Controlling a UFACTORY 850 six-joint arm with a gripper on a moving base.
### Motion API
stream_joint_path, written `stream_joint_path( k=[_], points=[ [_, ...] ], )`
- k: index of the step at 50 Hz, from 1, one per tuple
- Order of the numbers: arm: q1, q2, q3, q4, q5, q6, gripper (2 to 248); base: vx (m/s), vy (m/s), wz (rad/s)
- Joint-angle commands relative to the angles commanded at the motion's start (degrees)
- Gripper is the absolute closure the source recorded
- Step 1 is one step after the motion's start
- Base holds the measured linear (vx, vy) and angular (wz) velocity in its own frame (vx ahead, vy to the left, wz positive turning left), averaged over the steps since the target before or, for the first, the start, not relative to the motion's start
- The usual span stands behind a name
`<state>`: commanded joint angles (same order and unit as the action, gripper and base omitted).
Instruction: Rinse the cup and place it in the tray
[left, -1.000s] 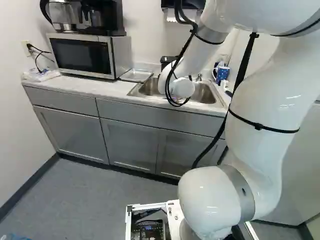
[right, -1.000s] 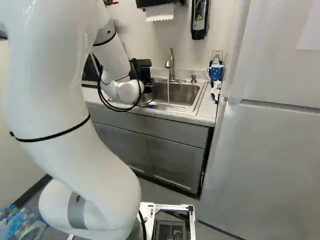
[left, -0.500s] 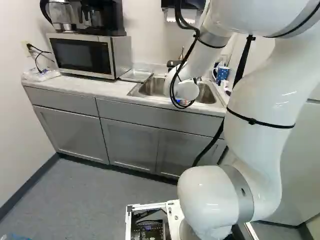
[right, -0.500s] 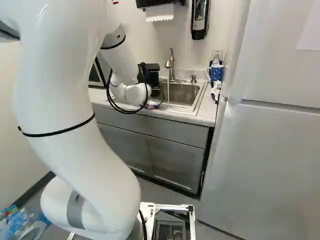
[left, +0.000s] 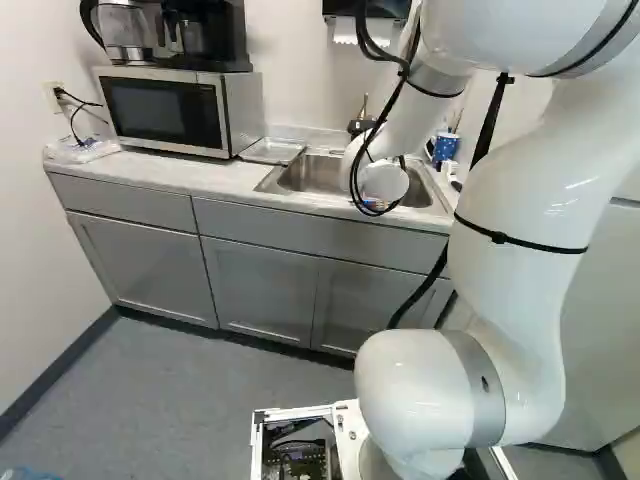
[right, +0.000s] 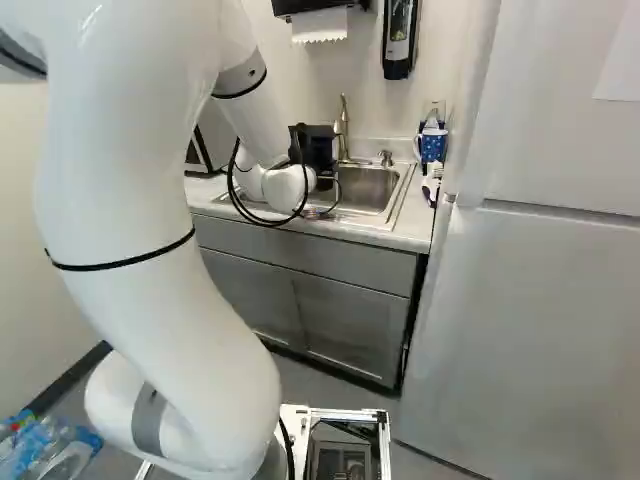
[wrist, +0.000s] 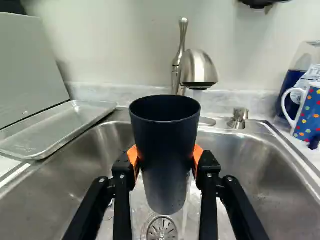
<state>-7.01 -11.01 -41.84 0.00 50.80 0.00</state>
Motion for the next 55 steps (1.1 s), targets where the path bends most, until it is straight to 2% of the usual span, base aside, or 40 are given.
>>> stream_joint_path(
  k=[20, 55],
  points=[
    [-3.1, -1.5, -1.6, 0.0, 0.0, 0.0, 128, 0.0, 0.0, 0.0],
    [-3.1, -1.5, -1.6, 0.0, 0.0, 0.0, 128, 0.0, 0.0, 0.0]
  ],
)
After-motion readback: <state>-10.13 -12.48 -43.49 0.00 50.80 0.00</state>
